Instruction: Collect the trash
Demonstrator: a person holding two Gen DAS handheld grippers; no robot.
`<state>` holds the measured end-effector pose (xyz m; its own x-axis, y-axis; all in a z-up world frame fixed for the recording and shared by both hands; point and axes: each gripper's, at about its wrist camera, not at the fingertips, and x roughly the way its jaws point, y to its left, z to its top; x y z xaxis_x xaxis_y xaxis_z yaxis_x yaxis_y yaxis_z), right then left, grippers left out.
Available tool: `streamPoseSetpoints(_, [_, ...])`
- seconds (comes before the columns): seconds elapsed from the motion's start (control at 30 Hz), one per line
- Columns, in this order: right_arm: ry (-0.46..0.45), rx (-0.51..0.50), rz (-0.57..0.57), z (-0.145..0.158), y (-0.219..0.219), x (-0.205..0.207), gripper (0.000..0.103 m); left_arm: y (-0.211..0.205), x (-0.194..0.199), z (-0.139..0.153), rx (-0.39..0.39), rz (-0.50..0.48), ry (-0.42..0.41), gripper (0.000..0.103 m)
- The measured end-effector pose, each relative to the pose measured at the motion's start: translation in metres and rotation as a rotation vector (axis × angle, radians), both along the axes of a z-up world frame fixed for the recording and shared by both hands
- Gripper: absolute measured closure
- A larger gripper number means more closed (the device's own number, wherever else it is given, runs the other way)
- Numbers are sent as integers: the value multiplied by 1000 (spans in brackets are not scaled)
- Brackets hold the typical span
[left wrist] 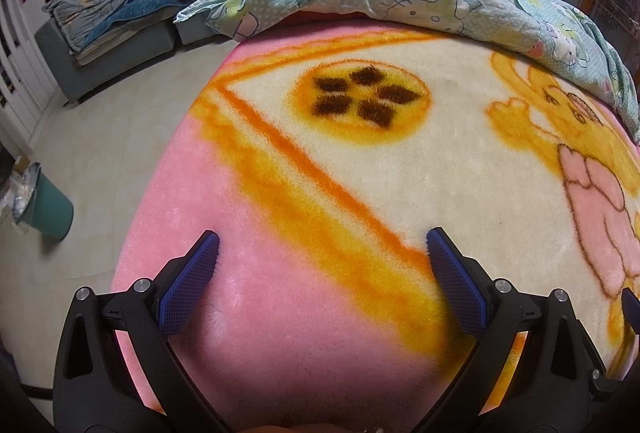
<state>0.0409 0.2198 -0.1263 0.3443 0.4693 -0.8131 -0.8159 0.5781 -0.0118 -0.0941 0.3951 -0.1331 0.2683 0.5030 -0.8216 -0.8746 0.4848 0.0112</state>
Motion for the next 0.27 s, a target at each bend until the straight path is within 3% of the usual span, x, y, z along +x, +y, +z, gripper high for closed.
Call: streamPoseSetpoints(0.27, [-1, 0, 0, 0, 0, 0, 5, -1, 1, 0, -1, 1, -1, 10])
